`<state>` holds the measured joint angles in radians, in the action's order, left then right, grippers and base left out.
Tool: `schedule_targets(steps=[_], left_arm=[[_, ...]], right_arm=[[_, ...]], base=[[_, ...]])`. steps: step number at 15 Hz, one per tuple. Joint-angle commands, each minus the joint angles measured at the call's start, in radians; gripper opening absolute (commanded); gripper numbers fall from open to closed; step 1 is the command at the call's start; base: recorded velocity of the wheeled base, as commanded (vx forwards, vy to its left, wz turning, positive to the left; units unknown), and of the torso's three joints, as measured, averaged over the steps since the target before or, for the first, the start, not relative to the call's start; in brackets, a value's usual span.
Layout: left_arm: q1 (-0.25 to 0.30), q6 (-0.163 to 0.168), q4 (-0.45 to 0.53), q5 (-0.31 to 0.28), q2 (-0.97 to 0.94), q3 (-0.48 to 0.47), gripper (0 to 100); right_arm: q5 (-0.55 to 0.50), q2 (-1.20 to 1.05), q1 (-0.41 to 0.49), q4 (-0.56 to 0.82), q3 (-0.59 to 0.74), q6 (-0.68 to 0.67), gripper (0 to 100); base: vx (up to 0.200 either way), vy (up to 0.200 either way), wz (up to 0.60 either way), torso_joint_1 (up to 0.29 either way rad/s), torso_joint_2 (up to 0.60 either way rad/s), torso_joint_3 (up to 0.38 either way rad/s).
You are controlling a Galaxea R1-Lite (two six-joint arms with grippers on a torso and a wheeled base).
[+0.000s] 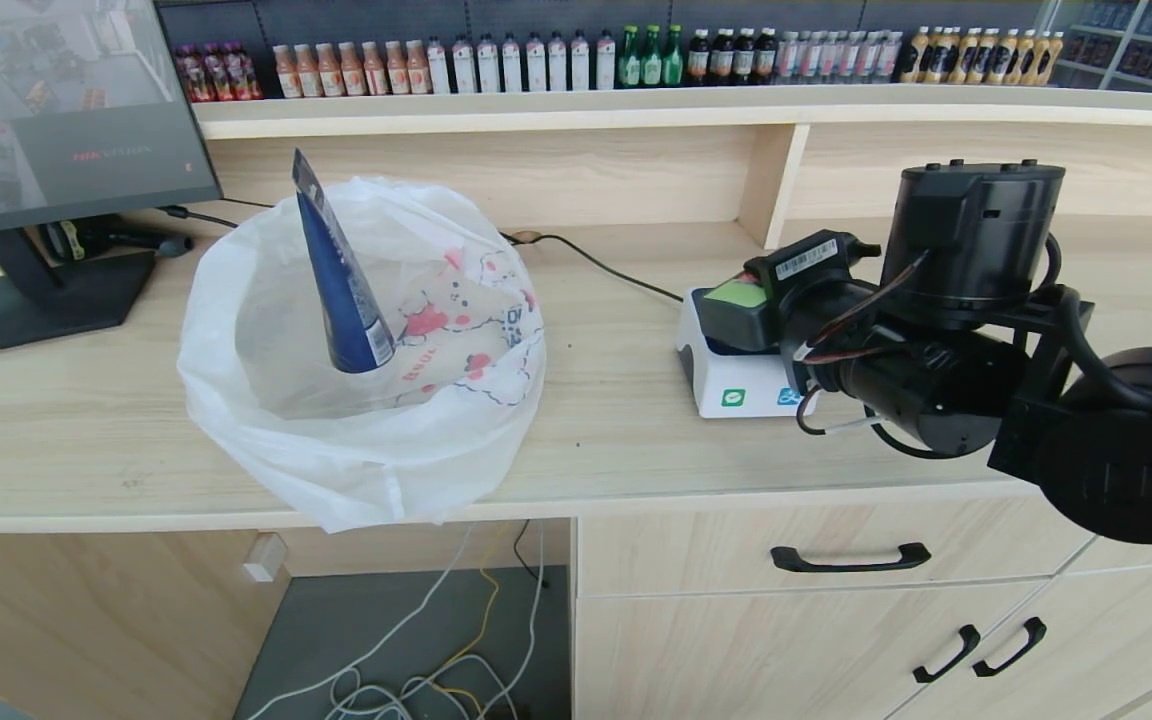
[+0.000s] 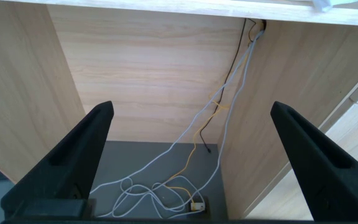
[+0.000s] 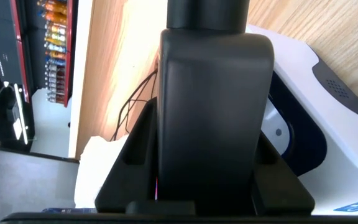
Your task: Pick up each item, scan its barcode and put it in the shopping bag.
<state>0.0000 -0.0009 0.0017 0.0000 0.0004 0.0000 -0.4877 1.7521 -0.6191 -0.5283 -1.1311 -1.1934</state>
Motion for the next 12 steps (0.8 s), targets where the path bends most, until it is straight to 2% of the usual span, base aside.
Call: schedule_targets(steps=[1, 9, 12], left_arm=[[0.0, -0.001, 0.0, 0.0, 0.0, 0.0, 100], [0.0, -0.001, 0.0, 0.0, 0.0, 0.0, 100], [0.0, -0.001, 0.0, 0.0, 0.0, 0.0, 100]], right_arm=[[0.001, -0.011, -0.001, -0.002, 0.013, 0.0, 0], [-0.002, -0.028, -0.002, -0.001, 0.001, 0.035, 0], [0.023, -0.082, -0.005, 0.001, -0.013, 0.133, 0]], base=[[0.0, 0.0, 0.0, 0.0, 0.0, 0.0], [0.0, 0.0, 0.0, 0.0, 0.0, 0.0], [0.0, 0.0, 0.0, 0.0, 0.0, 0.0]])
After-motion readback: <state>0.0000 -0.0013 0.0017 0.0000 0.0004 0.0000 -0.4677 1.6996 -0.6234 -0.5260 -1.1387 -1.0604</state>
